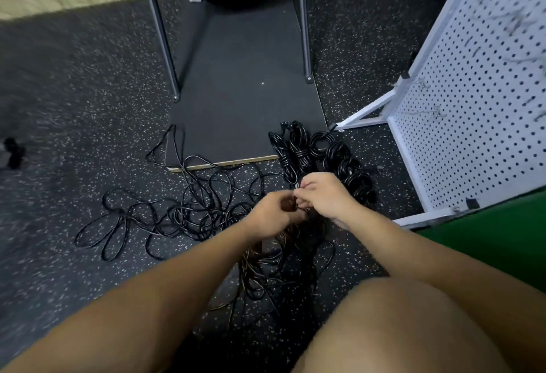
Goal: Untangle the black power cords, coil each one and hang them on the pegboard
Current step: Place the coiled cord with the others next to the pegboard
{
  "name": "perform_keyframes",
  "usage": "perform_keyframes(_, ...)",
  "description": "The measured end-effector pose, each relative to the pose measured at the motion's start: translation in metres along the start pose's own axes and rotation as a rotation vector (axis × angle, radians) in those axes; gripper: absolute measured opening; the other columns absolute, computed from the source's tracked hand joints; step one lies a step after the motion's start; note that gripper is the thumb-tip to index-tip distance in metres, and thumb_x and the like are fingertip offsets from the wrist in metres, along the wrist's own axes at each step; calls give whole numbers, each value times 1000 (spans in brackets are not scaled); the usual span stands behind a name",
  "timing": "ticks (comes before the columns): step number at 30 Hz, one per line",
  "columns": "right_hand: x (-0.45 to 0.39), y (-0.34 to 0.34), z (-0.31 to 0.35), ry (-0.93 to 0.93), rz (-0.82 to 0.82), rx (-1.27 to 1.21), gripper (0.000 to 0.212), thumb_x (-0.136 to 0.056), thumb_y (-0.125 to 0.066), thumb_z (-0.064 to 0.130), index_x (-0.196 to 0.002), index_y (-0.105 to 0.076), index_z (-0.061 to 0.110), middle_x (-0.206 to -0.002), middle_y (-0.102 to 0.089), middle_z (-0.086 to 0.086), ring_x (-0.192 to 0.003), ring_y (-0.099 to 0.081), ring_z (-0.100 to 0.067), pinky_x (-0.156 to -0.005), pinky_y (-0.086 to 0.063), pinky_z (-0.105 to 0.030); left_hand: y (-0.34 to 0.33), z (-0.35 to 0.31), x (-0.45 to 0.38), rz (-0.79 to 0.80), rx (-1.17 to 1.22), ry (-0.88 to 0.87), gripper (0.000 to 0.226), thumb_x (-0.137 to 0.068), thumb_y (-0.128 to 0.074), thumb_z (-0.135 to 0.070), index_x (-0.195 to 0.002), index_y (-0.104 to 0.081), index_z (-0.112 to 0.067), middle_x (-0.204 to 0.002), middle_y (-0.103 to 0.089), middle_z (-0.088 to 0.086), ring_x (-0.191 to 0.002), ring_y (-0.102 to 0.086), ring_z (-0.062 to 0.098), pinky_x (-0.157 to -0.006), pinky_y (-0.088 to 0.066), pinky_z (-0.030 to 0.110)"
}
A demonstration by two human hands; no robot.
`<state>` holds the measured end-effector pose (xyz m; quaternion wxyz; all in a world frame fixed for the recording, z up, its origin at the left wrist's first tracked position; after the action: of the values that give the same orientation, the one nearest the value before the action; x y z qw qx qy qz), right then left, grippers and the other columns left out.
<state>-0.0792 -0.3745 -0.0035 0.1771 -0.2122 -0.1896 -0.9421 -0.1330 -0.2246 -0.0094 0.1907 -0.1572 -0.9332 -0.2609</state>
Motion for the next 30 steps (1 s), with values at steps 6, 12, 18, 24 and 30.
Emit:
perform_keyframes(6, 45, 4, 103, 92, 37, -182, 11, -100, -72, -2, -92, -74, -10, -80, -76, -20, -81, -80, -24, -79, -68, -33, 71, -71, 69, -98, -21, -112, 15, -111, -59, -13, -104, -71, -8, -85, -80, 3, -65, -63, 16, -62, -51, 32)
perform_keyframes(12, 92, 13, 159, 104, 49, -158, 27, -106, -73, 23, -108, -77, -3, -101, -82, -19, -97, -82, -32, -86, -69, -41, 129, -127, 120, -275, -172, -218, 25, -112, -55, -15, -105, -77, -22, -71, -68, -7, -59, -53, 16, -59, -46, 32)
perform_keyframes(18, 131, 41, 229, 358, -214, 368, 45, -87, -83, 59, -104, -70, 20, -90, -78, -2, -79, -77, -24, -72, -61, -42, 175, -174, 159, -370, -281, -350, 34, -112, -51, -10, -115, -80, -27, -80, -69, -7, -54, -44, 6, -54, -38, 23)
perform_keyframes(24, 159, 12, 295, 626, -38, 555, 16, -104, -71, 40, -114, -80, 33, -112, -78, 11, -88, -68, -5, -84, -52, -34, 215, -204, 185, -378, -354, -412, 32, -110, -51, -6, -107, -79, -19, -80, -71, -9, -57, -47, 9, -56, -39, 28)
perform_keyframes(30, 156, -4, 321, 580, -67, 376, 34, -109, -58, 29, -88, -84, 21, -84, -82, 5, -61, -51, -23, -61, -45, -37, 251, -192, 190, -456, -137, -467, 11, -106, -67, -10, -113, -75, -13, -88, -77, 6, -76, -67, 15, -78, -59, 35)
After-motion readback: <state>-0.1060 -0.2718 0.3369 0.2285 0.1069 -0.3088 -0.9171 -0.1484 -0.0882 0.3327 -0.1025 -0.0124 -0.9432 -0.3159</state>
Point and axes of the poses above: each hand's wrist, its own x-axis away from the middle knuckle, its own y-axis out of the back of the hand, z = x × y, the point moved 6 cm from there along -x, towards the middle knuckle
